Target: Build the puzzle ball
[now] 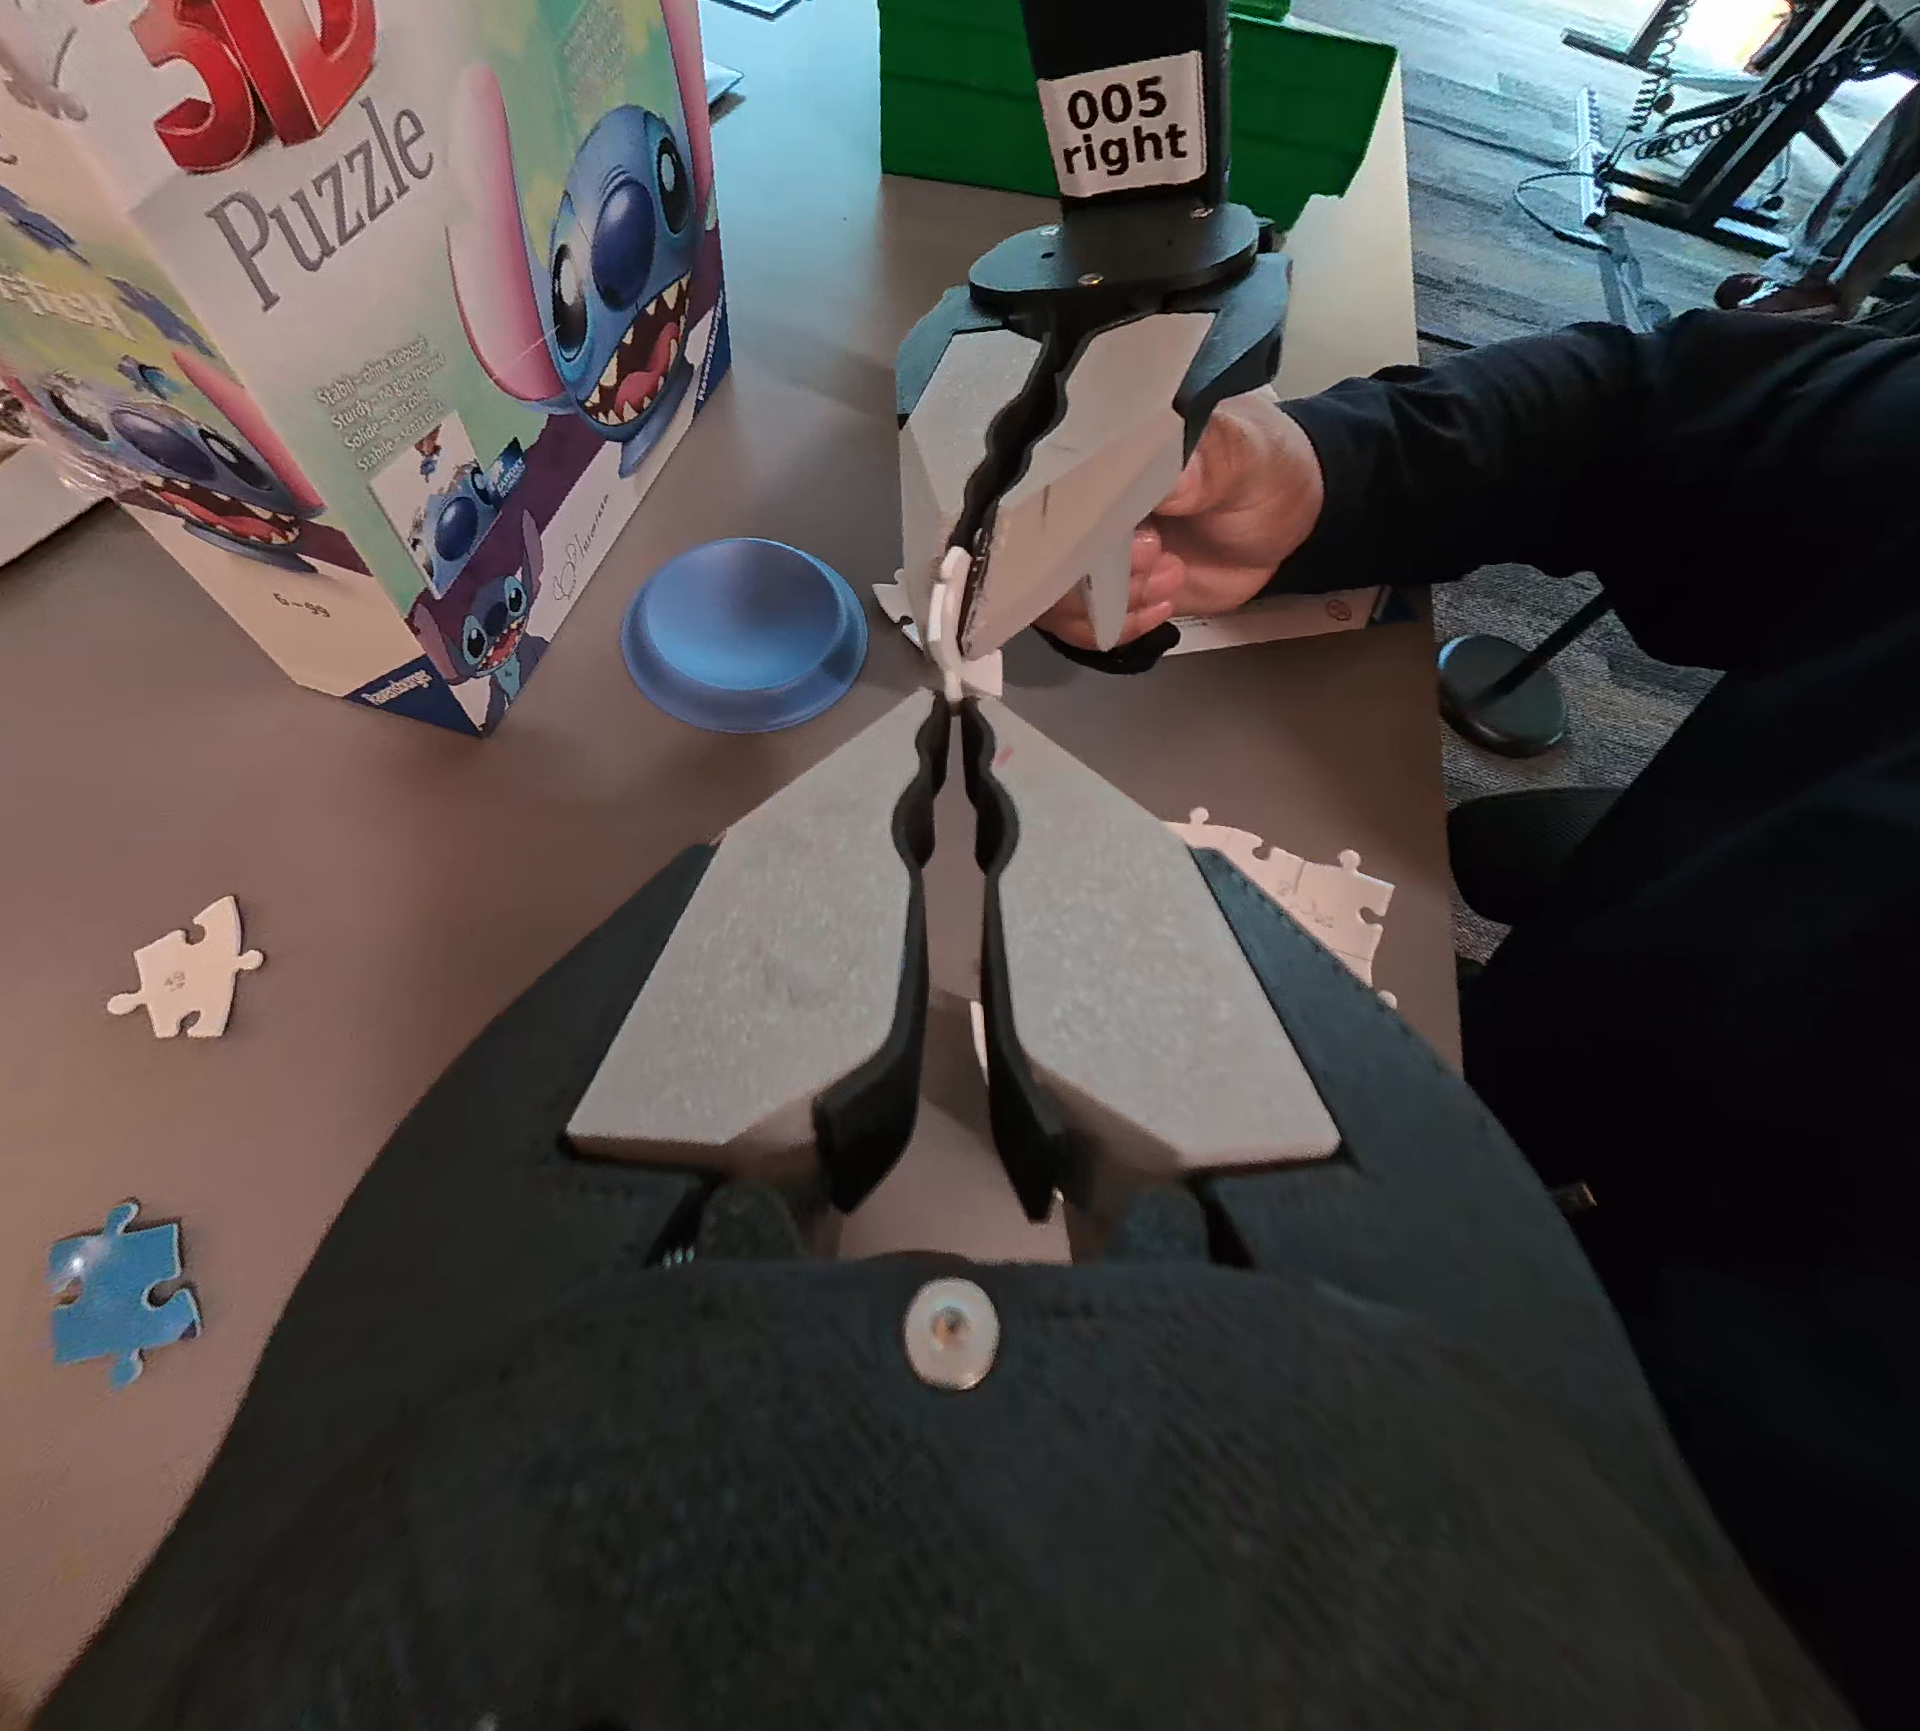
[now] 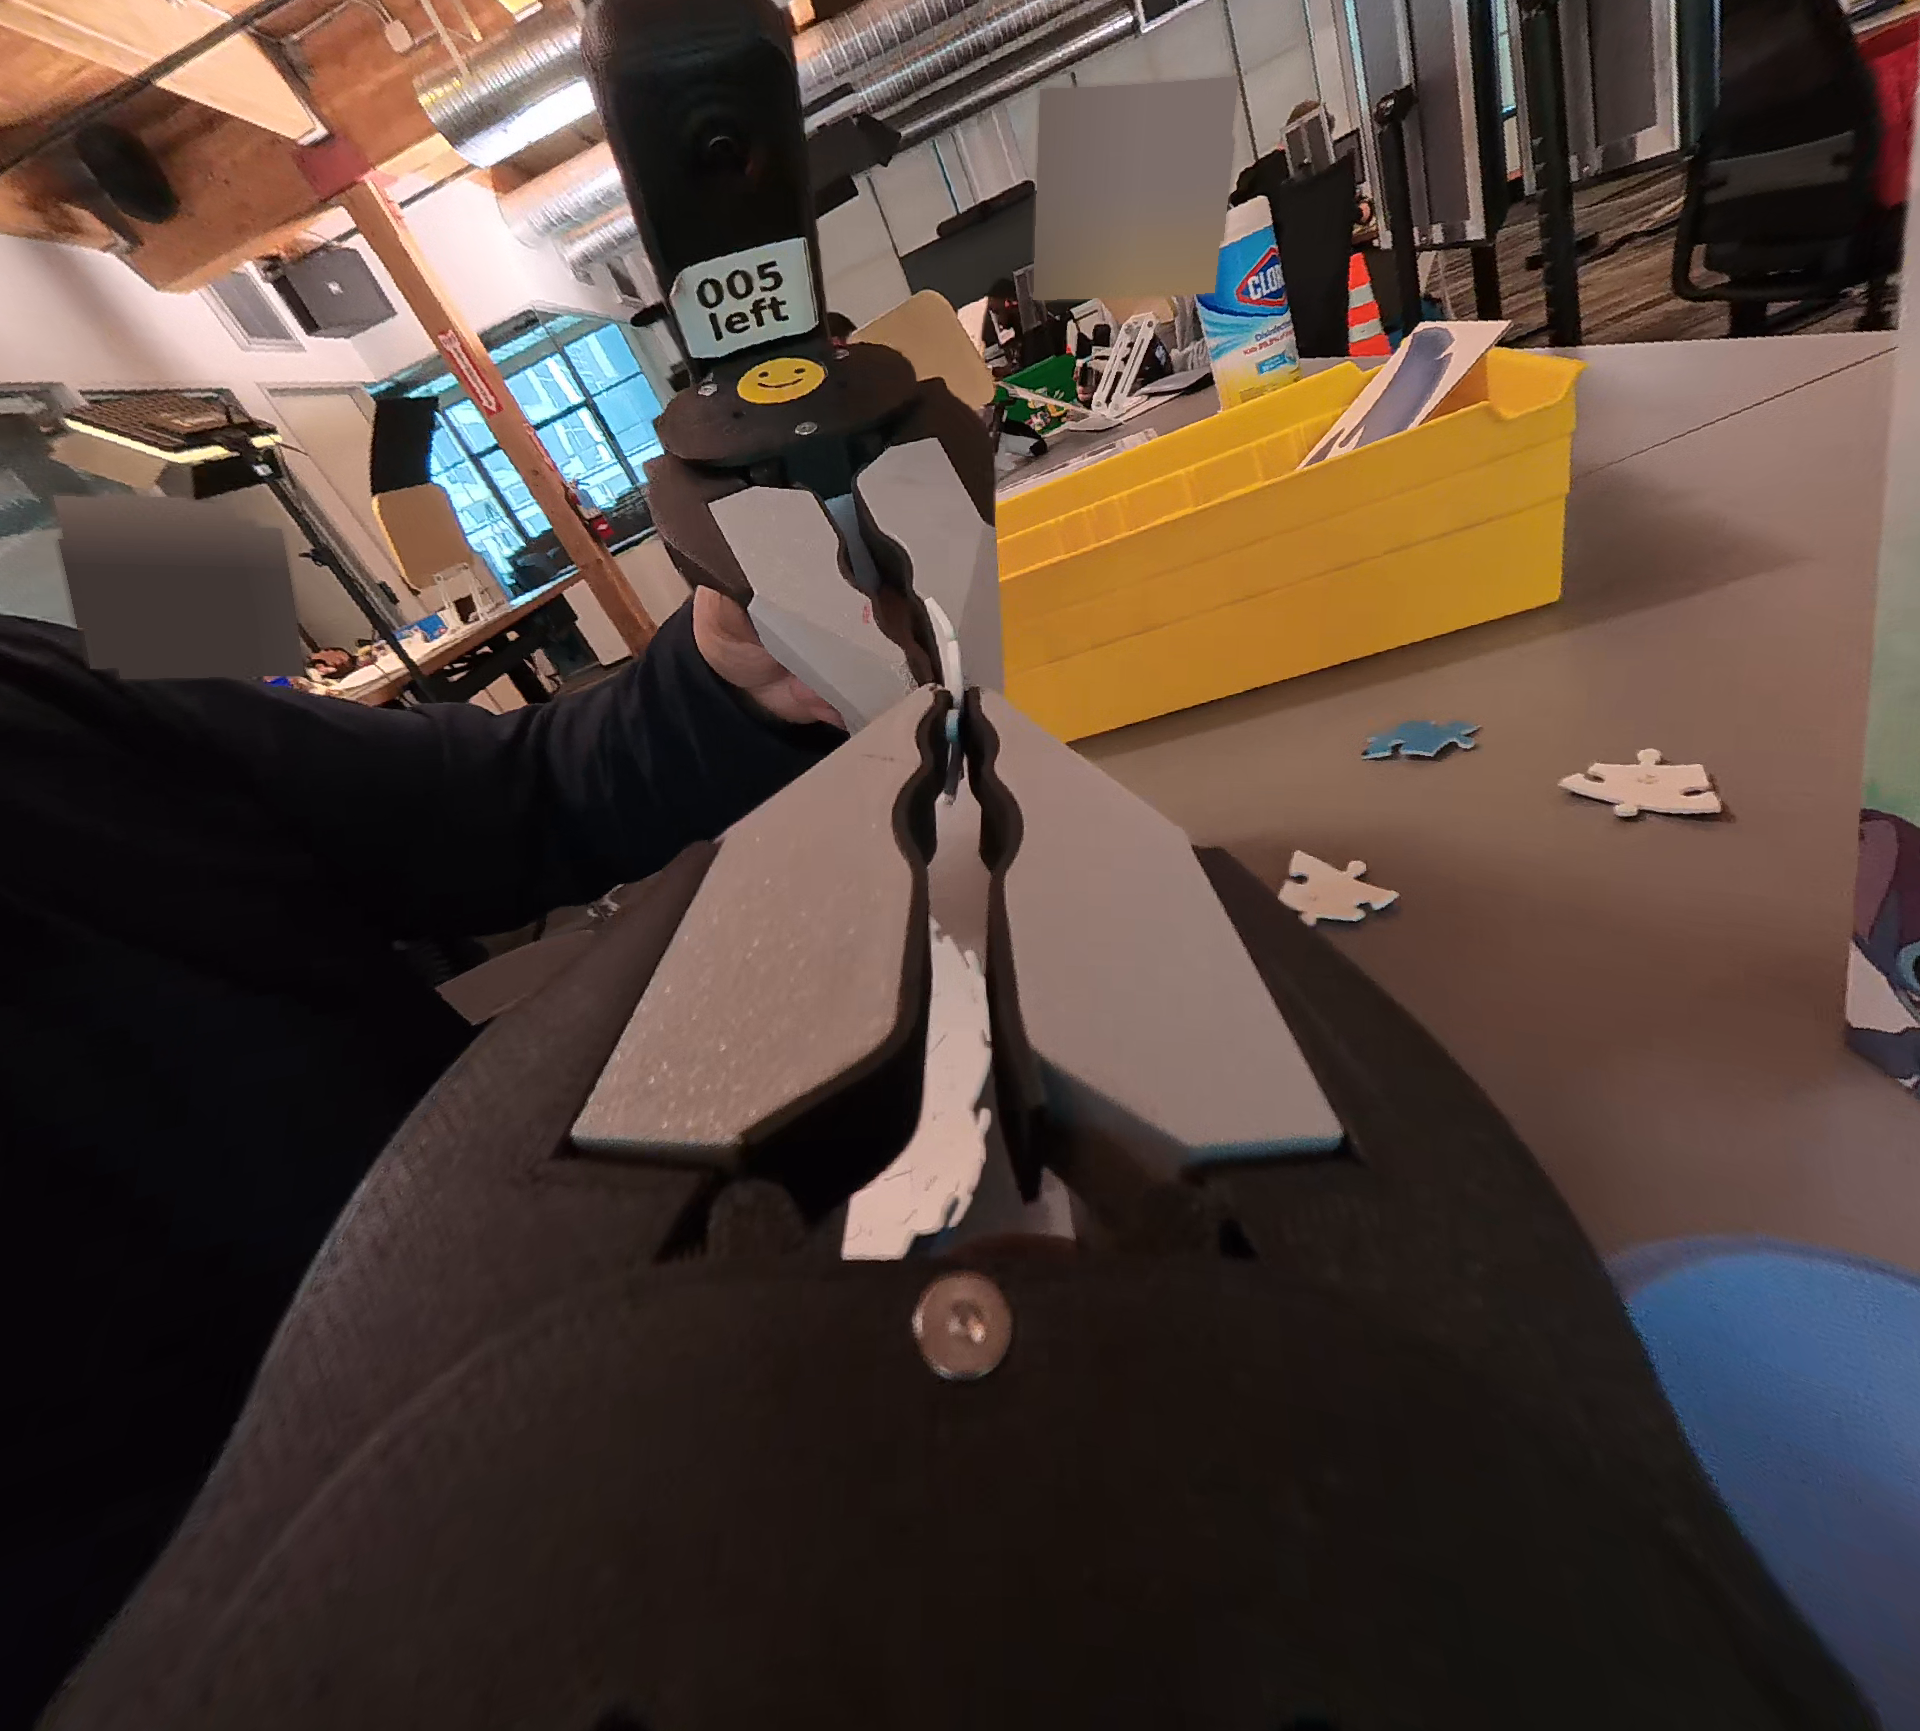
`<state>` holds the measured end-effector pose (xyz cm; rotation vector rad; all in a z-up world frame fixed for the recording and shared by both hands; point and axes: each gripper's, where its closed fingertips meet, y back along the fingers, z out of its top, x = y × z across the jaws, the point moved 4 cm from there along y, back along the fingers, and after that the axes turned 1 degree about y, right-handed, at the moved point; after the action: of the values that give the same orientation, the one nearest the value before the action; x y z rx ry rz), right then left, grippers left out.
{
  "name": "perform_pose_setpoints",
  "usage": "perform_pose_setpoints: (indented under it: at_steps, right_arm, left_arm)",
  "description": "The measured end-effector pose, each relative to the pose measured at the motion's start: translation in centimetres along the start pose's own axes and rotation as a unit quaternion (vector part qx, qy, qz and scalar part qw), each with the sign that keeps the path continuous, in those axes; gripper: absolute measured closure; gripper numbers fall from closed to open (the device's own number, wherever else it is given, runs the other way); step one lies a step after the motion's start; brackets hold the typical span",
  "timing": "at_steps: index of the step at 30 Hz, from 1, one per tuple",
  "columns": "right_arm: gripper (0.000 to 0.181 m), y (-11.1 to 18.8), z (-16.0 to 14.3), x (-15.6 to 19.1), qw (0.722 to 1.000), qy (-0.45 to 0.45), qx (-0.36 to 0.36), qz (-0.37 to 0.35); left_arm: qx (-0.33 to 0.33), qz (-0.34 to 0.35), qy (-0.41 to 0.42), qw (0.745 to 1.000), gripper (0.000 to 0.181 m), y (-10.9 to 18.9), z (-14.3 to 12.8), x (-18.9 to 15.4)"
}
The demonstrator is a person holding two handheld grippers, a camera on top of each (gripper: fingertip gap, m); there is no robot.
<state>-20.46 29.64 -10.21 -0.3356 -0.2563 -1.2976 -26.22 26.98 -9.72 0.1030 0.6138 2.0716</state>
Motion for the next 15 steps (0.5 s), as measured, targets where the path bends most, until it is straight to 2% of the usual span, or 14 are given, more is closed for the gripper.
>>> perform_pose_setpoints:
  at_steps: [7,9,15]
  right_arm:
    - [0.181,-0.2,-0.5,-0.4,0.999,-0.045,0.009,0.014]
    - [0.181,-0.4,-0.6,-0.4,0.998,-0.054,0.013,0.013]
    - [0.18,-0.5,-0.9,-0.6,0.998,-0.061,0.024,0.012]
  left_arm:
    - [-0.046,-0.022,0.048,0.998,0.174,1.1,0.8,0.2]
    - [-0.045,-0.02,0.054,0.997,0.181,1.1,0.5,0.6]
    - [-0.032,-0.023,0.064,0.997,0.181,1.1,-0.1,0.7]
